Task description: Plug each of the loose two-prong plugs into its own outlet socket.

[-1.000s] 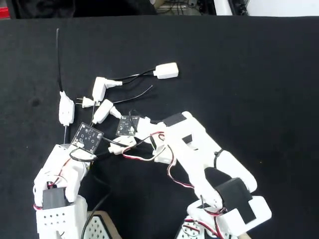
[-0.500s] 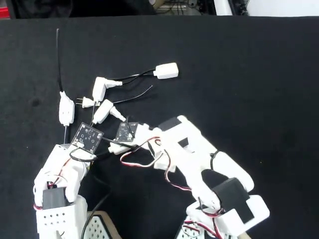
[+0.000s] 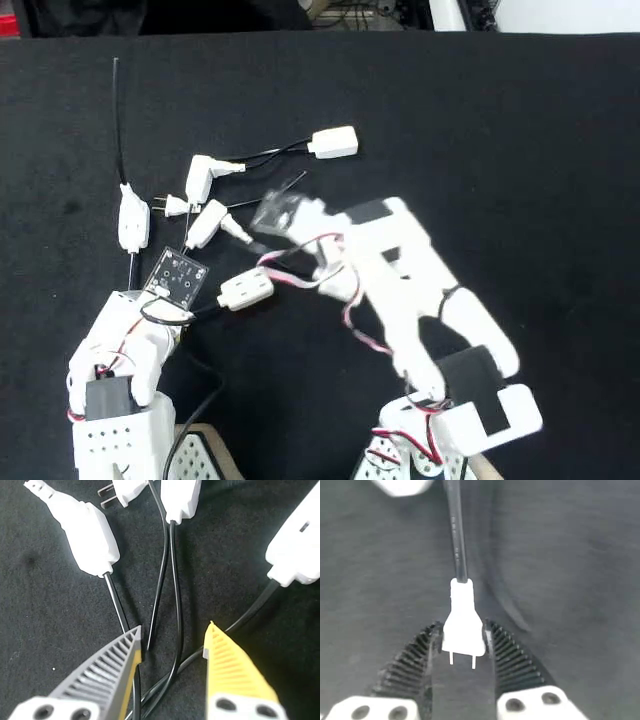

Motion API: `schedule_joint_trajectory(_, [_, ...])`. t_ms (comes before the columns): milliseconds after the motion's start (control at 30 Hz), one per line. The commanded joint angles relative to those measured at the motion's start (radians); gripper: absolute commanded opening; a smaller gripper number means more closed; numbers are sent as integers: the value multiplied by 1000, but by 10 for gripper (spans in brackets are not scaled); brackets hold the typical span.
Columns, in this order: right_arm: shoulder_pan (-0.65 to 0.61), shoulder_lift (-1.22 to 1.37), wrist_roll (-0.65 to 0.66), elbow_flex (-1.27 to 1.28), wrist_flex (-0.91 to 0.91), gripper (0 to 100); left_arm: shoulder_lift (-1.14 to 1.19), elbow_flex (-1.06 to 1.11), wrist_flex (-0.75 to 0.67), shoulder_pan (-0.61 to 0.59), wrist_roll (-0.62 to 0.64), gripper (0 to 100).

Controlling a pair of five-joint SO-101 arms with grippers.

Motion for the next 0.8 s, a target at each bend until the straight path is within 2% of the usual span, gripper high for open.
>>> schedule_joint_trajectory(0, [43,-15,-8,-16,-95,13,-8,13,5,15,-5,202])
schedule_joint_trajectory(133, [18,-13,9,117,-255,15,-8,13,6,15,-5,202])
schedule_joint_trajectory(267, [-35,-16,46,186,-252,34,-8,13,6,21,-5,202])
schedule_joint_trajectory(467, [-98,-15,57,160,-69,265,-8,13,8,36,-5,202])
schedule_joint_trajectory(767, [-92,-16,68,-15,89,190,-8,13,8,36,-5,202])
